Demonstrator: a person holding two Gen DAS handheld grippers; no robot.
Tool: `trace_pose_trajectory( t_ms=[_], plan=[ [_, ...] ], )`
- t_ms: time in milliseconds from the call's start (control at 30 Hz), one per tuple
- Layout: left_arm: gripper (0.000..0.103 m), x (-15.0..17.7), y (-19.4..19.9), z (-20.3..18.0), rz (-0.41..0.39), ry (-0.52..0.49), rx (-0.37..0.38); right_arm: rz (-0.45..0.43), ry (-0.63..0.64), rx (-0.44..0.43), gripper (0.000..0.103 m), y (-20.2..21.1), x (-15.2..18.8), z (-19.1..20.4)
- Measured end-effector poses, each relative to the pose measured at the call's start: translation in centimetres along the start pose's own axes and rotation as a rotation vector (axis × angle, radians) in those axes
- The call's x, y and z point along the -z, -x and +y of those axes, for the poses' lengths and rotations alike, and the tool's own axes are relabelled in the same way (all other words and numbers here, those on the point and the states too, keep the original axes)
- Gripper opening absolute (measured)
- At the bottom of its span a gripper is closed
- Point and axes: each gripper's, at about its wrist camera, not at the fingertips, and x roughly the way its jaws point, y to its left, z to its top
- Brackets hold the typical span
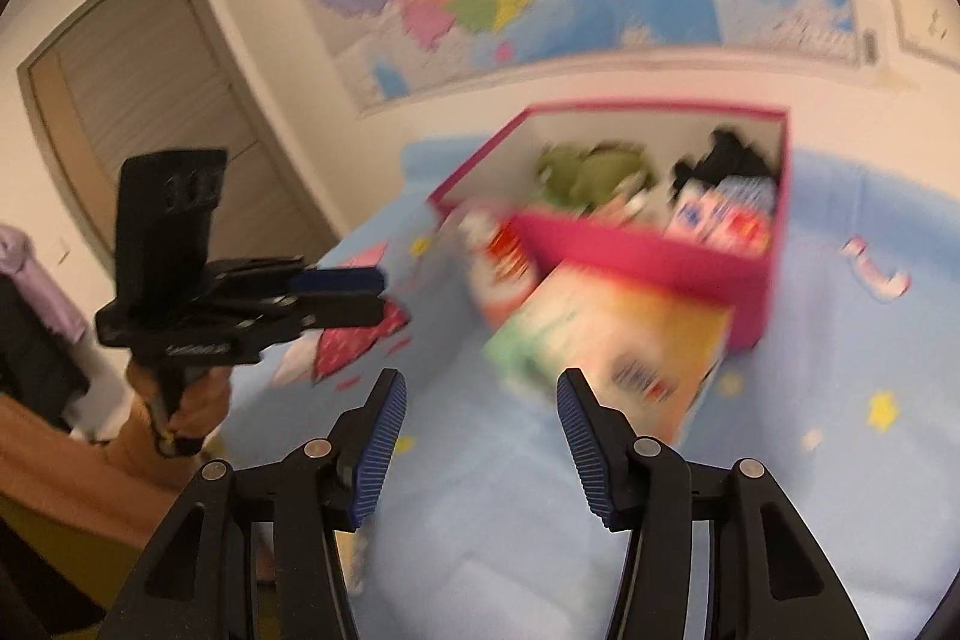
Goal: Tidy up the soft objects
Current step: 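Move the right gripper down and grasp the yellow-white soap box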
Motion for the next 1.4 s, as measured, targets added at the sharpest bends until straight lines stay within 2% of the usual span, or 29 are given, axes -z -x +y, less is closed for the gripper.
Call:
trace_pose_trajectory(
  t_ms=[300,533,767,1000,1233,1400],
  plan=[
    [0.037,4.4,-0.8,0.3,0.086,0.054,-0.007,0.251,-0.039,-0.150,0.054,-4.6,6.3,2.6],
    [0.037,5.6,-0.4,-0.1,0.104,0.050,-0.013,0.329,-0.046,-0.216,0.054,-5.8,8.4,4.1],
    [0.037,6.8,-0.6,-0.3,0.121,0.054,-0.016,0.362,-0.073,-0.257,0.054,-7.0,9.2,4.8],
    [0.037,7.9,-1.0,-0.2,0.158,0.071,0.005,0.350,-0.097,-0.298,0.054,-7.4,9.3,4.9],
    [0.037,9.0,-1.1,1.0,0.195,0.128,0.047,0.305,-0.148,-0.278,0.045,-8.1,8.5,4.2],
    [0.037,9.8,-0.5,2.3,0.229,0.159,0.078,0.289,-0.157,-0.266,0.043,-8.8,7.9,4.2]
  ],
)
